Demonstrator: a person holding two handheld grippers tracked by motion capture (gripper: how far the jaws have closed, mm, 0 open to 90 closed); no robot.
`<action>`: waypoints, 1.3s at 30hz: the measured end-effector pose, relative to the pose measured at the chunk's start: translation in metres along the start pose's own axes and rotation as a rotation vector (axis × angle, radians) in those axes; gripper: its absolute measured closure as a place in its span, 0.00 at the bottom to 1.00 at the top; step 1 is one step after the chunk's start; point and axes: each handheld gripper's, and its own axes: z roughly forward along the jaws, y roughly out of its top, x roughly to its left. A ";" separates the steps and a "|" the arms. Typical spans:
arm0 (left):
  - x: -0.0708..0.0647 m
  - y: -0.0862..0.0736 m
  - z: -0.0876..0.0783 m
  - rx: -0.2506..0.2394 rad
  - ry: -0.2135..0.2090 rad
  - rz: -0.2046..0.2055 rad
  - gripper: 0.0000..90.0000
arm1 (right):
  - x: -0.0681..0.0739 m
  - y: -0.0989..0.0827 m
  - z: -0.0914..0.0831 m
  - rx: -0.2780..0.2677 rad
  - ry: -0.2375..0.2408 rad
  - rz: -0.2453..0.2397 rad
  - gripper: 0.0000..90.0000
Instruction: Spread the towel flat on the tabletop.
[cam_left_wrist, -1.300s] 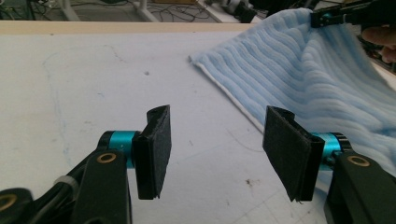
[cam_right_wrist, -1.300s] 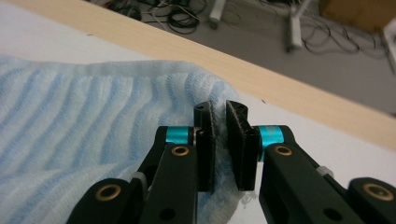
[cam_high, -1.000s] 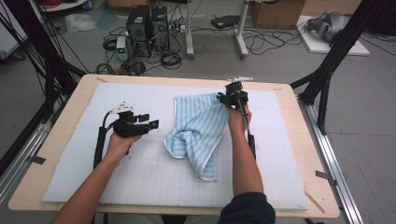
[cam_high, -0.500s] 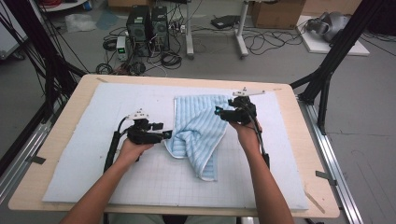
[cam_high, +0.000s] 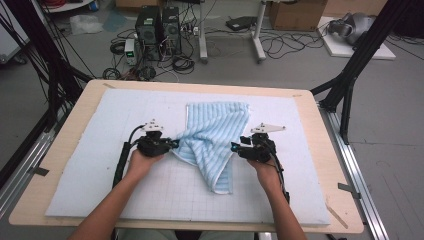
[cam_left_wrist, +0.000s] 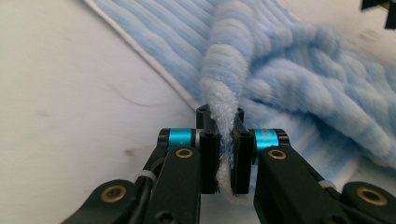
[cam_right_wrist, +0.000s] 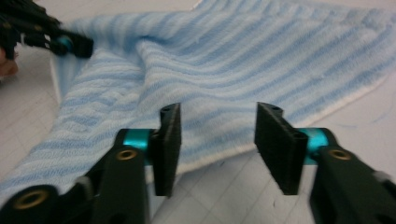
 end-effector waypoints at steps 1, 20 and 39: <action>0.009 0.000 -0.007 -0.028 0.006 -0.041 0.94 | 0.000 0.000 0.000 0.000 0.000 0.000 0.63; 0.062 -0.022 -0.068 -0.198 0.130 -0.128 0.51 | 0.066 0.015 0.053 0.054 0.133 -0.108 0.64; 0.061 -0.022 -0.072 -0.240 0.100 -0.106 0.49 | 0.075 0.031 0.066 0.052 0.022 -0.212 0.93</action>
